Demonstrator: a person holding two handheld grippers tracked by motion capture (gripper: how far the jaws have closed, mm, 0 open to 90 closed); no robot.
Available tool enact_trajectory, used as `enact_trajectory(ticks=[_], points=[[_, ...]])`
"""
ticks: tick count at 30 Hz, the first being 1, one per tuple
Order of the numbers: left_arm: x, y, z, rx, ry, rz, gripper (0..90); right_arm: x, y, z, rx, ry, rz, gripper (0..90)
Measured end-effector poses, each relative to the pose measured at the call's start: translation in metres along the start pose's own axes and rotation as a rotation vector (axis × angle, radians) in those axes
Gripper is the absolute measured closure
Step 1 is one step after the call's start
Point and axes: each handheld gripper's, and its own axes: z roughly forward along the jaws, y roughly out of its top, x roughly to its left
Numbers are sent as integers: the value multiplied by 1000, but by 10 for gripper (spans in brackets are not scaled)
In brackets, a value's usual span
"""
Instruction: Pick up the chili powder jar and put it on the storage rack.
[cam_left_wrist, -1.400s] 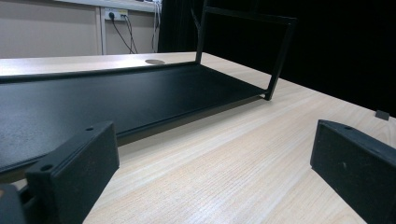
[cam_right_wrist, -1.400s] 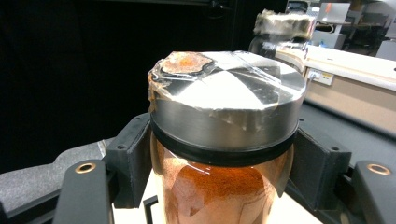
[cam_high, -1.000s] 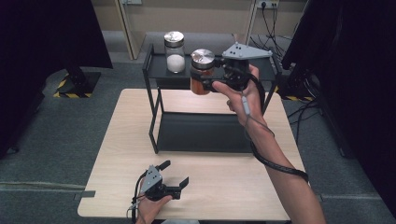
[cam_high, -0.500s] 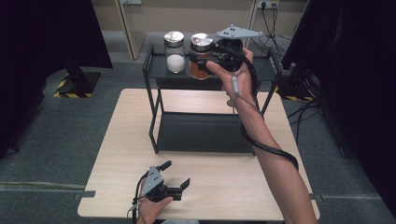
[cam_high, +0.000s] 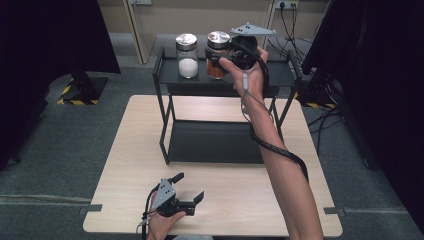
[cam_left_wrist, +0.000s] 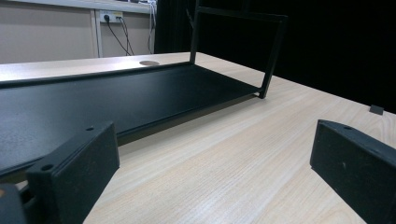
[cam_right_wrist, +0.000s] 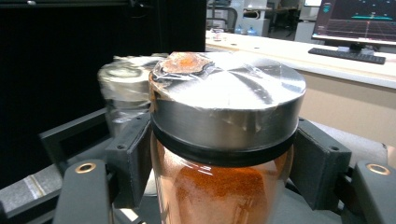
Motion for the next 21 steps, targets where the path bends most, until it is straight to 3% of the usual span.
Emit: enact_trajectory(ticks=[7,21], points=[[-1,0,0,-3,-1,2,6,-1,0,11,14,-30,-2,310],[-1,0,0,-2,-2,1,6,0,-5,23,25,-42,15,310]])
